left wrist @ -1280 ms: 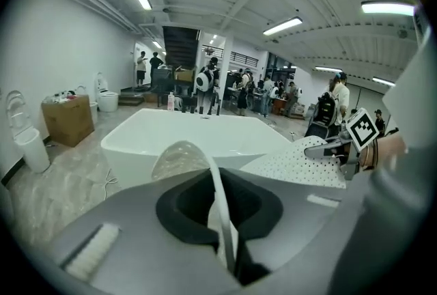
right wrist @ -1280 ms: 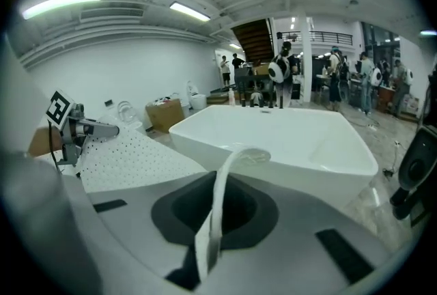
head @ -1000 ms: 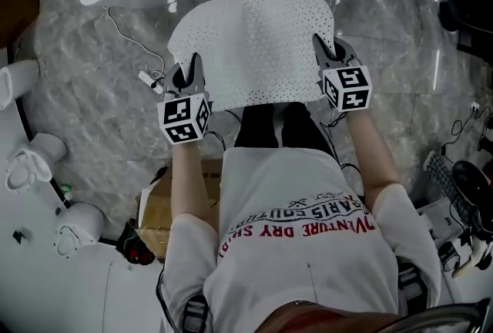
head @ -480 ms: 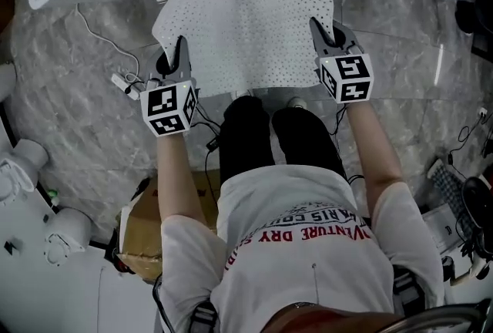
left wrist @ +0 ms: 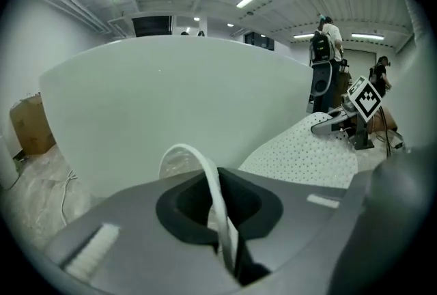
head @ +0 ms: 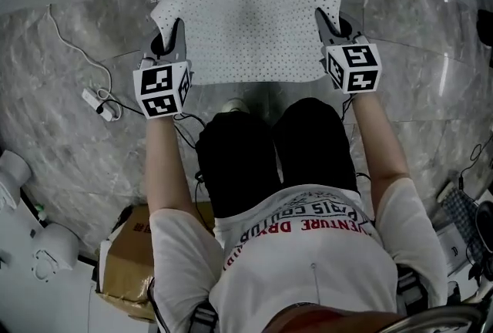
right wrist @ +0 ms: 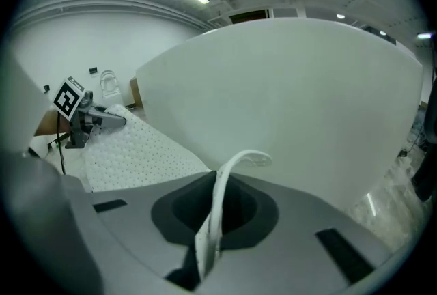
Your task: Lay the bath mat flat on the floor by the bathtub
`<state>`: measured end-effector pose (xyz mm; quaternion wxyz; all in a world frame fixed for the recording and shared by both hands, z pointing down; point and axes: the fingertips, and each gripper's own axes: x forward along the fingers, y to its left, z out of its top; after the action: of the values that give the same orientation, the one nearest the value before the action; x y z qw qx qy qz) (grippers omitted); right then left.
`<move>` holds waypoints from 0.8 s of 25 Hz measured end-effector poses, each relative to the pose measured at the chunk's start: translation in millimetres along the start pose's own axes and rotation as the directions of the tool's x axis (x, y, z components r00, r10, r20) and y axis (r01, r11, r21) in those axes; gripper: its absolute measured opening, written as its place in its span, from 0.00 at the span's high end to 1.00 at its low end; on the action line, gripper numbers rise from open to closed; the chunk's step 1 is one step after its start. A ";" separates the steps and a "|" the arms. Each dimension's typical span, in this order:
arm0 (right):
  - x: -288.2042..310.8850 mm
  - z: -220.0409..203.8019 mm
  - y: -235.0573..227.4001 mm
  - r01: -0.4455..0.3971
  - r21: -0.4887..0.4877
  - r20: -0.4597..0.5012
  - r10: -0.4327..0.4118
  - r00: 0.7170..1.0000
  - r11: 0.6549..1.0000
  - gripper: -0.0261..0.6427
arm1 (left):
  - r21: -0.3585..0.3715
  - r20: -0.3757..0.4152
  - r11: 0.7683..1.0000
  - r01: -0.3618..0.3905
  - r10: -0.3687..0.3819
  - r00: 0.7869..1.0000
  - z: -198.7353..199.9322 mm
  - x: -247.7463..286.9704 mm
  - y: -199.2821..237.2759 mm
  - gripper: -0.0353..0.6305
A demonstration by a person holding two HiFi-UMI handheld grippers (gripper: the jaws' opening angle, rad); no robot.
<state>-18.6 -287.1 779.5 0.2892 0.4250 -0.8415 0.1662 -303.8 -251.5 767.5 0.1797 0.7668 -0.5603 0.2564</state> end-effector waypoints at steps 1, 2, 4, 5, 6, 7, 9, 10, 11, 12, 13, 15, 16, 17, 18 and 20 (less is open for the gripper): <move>8.3 -10.4 -2.3 0.002 -0.003 -0.001 -0.002 1.000 1.000 0.93 | 0.012 0.001 1.000 0.005 -0.005 1.000 -10.1 8.7 0.3 0.92; 15.6 -19.4 -4.5 0.006 -0.007 -0.002 -0.006 1.000 1.000 0.94 | 0.024 0.002 1.000 0.009 -0.009 1.000 -18.7 16.4 0.7 0.92; 27.6 -33.3 -8.3 0.010 -0.024 -0.002 -0.010 1.000 1.000 0.94 | 0.045 0.009 0.999 0.015 -0.015 1.000 -32.4 29.0 2.5 0.92; 32.8 -38.7 -10.1 0.011 -0.036 -0.002 -0.011 1.000 0.999 0.94 | 0.051 0.013 0.999 0.015 -0.016 1.000 -38.3 34.4 4.0 0.92; 37.3 -43.9 -12.1 0.013 -0.046 -0.005 -0.013 1.000 0.999 0.94 | 0.053 0.016 0.998 0.016 -0.017 1.000 -44.4 39.3 5.2 0.92; 41.0 -49.4 -14.5 0.015 -0.051 -0.010 -0.016 1.000 0.999 0.93 | 0.054 0.017 0.998 0.018 -0.019 1.000 -50.5 43.9 5.9 0.92; 47.4 -61.3 -21.1 0.022 -0.043 -0.029 -0.023 0.999 0.999 0.94 | 0.058 0.017 0.998 0.027 -0.028 0.999 -62.2 53.2 6.1 0.92; 50.7 -67.4 -24.9 0.026 -0.036 -0.041 -0.027 0.999 0.999 0.93 | 0.062 0.011 0.998 0.031 -0.032 0.999 -68.3 58.2 6.0 0.92; 54.1 -73.4 -28.6 0.030 -0.034 -0.056 -0.032 0.998 0.999 0.94 | 0.066 -0.002 0.997 0.035 -0.035 0.999 -75.4 63.6 5.8 0.92; 58.0 -79.3 -31.8 0.033 -0.036 -0.071 -0.036 0.997 0.999 0.93 | 0.069 -0.025 0.997 0.041 -0.040 0.999 -83.5 69.5 5.7 0.92; 62.3 -85.1 -34.1 0.035 -0.042 -0.085 -0.038 0.996 0.999 0.93 | 0.071 -0.052 0.996 0.048 -0.044 0.998 -92.2 75.6 5.9 0.92; 71.6 -98.8 -35.1 0.032 -0.054 -0.117 -0.038 0.992 0.998 0.93 | 0.076 -0.108 0.995 0.057 -0.049 0.993 -111.2 87.2 7.3 0.92; 76.0 -107.5 -34.4 0.029 -0.058 -0.141 -0.037 0.989 0.998 0.93 | 0.080 -0.133 0.995 0.061 -0.050 0.990 -121.1 92.2 7.8 0.92; 80.0 -117.5 -33.8 0.027 -0.060 -0.169 -0.037 0.985 0.998 0.93 | 0.083 -0.155 0.994 0.065 -0.051 0.987 -130.8 96.8 7.9 0.92; 83.8 -128.1 -33.6 0.027 -0.063 -0.198 -0.039 0.979 0.998 0.93 | 0.082 -0.173 0.994 0.069 -0.054 0.983 -139.9 101.1 7.7 0.92; 92.7 -148.0 -36.2 0.037 -0.089 -0.250 -0.058 0.966 0.995 0.93 | 0.066 -0.202 0.995 0.072 -0.057 0.978 -156.1 110.0 8.2 0.92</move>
<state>18.2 -287.9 954.0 0.4153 0.4078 -0.7937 0.1768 -315.1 -250.4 958.3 0.2152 0.7610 -0.5047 0.3462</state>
